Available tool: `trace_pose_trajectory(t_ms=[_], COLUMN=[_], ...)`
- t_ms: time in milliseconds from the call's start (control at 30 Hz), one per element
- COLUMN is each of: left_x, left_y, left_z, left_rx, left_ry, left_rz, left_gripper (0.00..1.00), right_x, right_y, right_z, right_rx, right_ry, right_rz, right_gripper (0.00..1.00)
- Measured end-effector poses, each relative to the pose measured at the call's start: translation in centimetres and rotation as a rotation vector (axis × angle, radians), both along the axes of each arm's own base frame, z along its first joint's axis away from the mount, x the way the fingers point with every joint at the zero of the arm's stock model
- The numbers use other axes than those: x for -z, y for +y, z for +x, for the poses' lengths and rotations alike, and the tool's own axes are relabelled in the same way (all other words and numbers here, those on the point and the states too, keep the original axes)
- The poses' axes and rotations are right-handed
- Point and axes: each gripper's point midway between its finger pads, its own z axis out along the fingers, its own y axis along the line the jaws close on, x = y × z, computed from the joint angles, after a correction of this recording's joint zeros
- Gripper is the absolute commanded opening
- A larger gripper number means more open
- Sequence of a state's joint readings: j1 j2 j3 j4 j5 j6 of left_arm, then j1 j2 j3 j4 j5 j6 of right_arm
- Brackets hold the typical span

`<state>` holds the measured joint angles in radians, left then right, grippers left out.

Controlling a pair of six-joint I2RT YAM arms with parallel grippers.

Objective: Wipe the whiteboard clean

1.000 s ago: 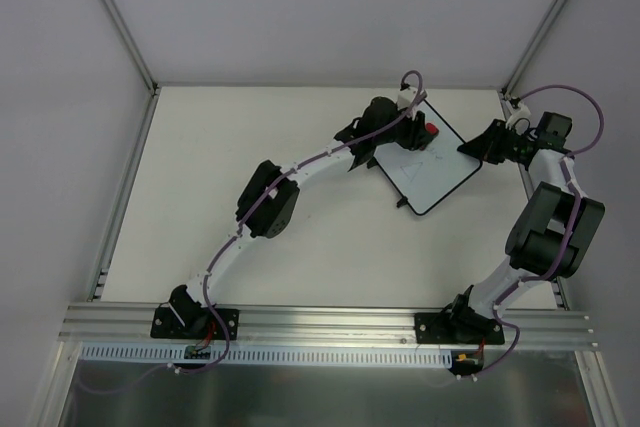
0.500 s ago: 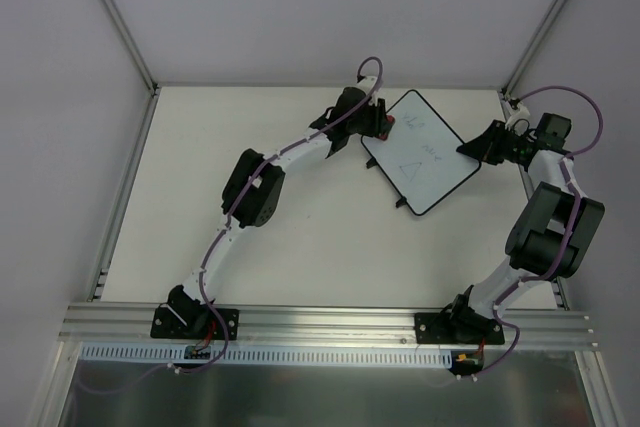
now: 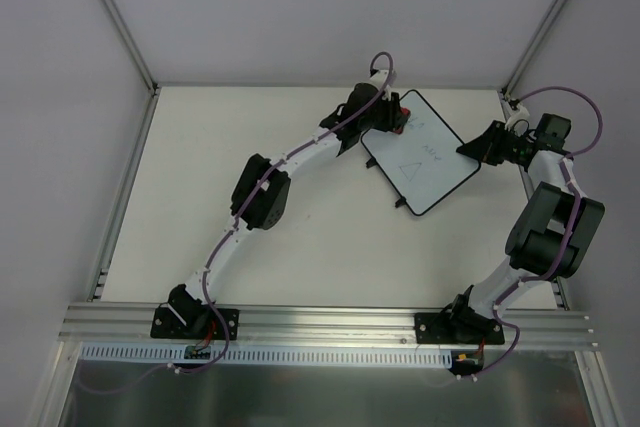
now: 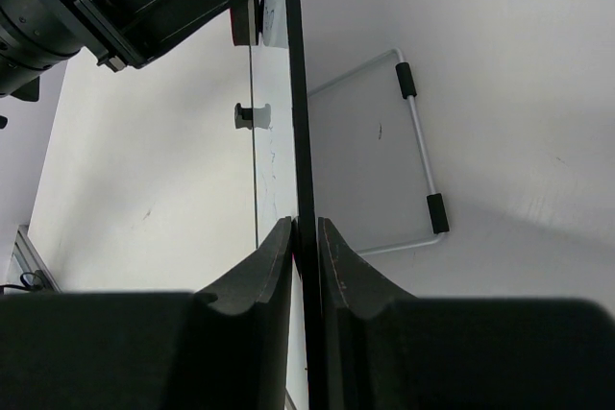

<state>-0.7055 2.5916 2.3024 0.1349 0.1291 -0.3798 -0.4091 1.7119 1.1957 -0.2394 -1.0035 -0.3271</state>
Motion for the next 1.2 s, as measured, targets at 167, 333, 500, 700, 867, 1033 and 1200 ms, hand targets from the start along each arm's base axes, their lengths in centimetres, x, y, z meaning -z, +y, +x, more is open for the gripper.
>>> trace_pose_trajectory(t_ms=[167,333,500,700,867,1033,1200], left_x=[0.0,-0.4,-0.6,2.0,3.9,1.2,0.6], left_y=[-1.3,-2.6,-3.5,-0.4,5.2,10.9,14.4], left_z=[-0.8,-1.8,-2.7,-5.1,-9.4,-13.5,-16.6], left_rx=[0.043,0.078,0.1,0.06,0.025,-0.024,-0.051], left_ry=[-0.017,-0.036,-0.067,-0.008,0.076,0.064,0.079], left_rz=[0.0,-0.002,0.011,0.123,0.261,0.304,0.303], left_gripper=[0.09,0.1,0.09,0.08,0.1,0.13,0.17], right_x=[0.0,0.0,0.0,0.1,0.0,0.1,0.0], right_y=[0.0,0.0,0.0,0.1,0.1,0.1,0.1], right_z=[0.0,0.0,-0.1,-0.2,-0.3,-0.3,-0.4], right_rx=[0.0,0.002,0.004,0.002,0.002,0.002,0.001], right_ry=[0.0,0.0,0.001,0.001,0.002,0.002,-0.002], right_rz=[0.0,-0.003,-0.005,-0.002,-0.002,-0.002,-0.005], right_gripper=[0.08,0.08,0.08,0.08,0.08,0.08,0.07])
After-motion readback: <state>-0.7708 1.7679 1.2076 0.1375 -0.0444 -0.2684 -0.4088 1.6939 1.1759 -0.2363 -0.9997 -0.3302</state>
